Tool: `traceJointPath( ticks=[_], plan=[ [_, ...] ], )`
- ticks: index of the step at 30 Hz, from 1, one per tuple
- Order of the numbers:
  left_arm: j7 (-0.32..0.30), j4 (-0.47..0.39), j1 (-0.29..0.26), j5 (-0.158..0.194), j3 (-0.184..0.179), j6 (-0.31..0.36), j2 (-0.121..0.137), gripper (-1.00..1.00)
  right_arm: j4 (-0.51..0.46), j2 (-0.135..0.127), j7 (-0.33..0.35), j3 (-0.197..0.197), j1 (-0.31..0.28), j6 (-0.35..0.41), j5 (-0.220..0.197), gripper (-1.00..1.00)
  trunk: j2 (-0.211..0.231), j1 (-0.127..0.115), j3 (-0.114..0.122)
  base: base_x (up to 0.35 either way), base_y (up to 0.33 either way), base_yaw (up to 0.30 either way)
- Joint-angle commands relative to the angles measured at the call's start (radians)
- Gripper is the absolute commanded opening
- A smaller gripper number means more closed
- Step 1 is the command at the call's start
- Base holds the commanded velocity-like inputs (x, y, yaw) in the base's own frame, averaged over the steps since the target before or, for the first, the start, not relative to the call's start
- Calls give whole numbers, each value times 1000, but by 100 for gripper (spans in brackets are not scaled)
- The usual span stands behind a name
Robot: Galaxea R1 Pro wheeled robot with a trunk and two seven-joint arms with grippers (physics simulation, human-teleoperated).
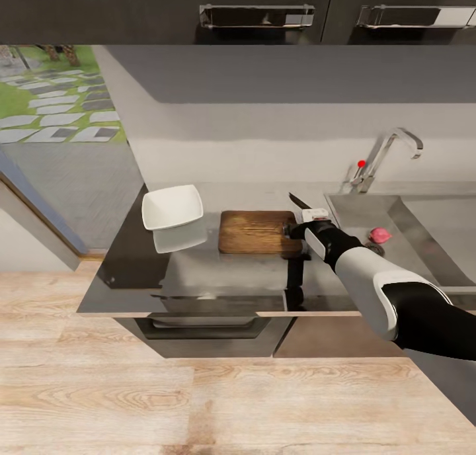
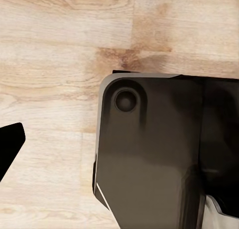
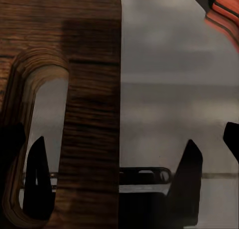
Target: In the kitchen, take the Vidalia onion out of the sink, dice it on the chopping board with the paring knife, put the diced onion into the bowl on the countertop, then place both the paring knife and the chopping board into the sink.
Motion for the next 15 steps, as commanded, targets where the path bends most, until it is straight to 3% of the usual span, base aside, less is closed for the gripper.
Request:
traceJointPath(
  ticks=[1, 15],
  plan=[
    [-1, -2, 1, 6, -1, -1, 0, 100, -1, 0, -4, 6, 0, 6, -2, 100, -2, 1, -1, 0, 0, 0],
    [-1, -2, 1, 6, -1, -1, 0, 100, -1, 0, -4, 6, 0, 6, -2, 100, -2, 1, -1, 0, 0, 0]
  ],
)
